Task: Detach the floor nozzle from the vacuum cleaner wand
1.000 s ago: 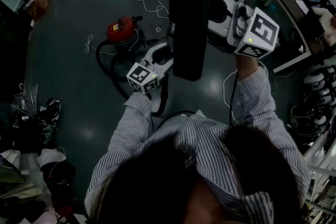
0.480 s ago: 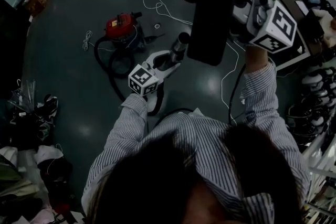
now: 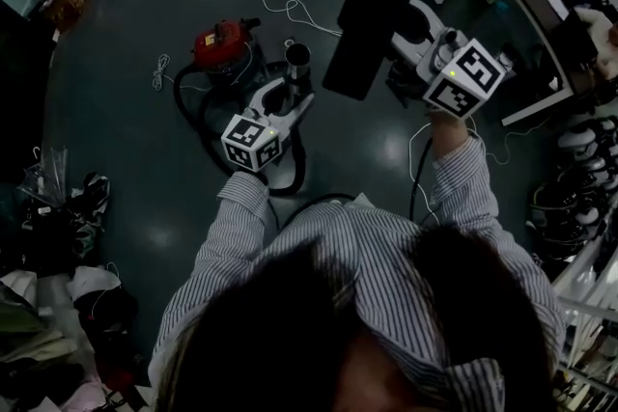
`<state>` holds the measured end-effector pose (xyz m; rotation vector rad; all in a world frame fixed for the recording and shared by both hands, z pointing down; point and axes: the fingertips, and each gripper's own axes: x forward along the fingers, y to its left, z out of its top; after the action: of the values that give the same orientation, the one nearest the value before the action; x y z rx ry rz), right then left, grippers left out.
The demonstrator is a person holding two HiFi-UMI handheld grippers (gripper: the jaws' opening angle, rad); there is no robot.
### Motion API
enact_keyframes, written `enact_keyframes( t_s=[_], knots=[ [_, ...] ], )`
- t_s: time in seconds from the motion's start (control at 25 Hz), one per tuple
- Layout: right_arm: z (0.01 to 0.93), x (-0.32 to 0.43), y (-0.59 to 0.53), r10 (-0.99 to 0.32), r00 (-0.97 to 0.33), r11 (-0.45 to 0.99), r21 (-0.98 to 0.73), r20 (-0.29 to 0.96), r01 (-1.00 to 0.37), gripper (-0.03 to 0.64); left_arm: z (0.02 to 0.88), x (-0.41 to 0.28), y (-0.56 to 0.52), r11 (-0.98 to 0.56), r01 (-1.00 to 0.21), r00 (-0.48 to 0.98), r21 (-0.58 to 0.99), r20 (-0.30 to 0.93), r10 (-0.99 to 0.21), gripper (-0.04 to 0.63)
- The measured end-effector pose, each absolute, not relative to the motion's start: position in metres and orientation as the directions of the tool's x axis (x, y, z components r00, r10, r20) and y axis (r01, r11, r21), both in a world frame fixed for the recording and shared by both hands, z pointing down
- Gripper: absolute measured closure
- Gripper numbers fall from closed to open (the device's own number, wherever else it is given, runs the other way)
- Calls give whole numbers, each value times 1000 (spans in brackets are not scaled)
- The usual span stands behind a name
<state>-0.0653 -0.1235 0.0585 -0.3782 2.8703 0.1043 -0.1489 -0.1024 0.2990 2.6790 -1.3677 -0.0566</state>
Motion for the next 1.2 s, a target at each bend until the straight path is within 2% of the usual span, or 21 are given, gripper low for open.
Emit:
enact_keyframes(
  t_s=[0.2, 0.4, 0.6, 1.2],
  knots=[
    [106, -68, -117, -282, -941, 959, -33, -190, -281, 448, 291, -159, -107, -525, -838, 536, 148, 52, -842, 393],
    [137, -69, -110, -275, -950, 961, -64, -145, -269, 448, 295, -159, -109, -500, -859, 511, 108, 144, -847, 393],
    [149, -67, -104, -282, -946, 959, -75, -160, -273, 448, 286, -165, -114, -480, -870, 492, 111, 137, -860, 393],
    [169, -65, -92, -276, -956, 961, -55, -95, -272, 448, 295, -150, -111, -496, -859, 511, 128, 140, -848, 391]
  ],
)
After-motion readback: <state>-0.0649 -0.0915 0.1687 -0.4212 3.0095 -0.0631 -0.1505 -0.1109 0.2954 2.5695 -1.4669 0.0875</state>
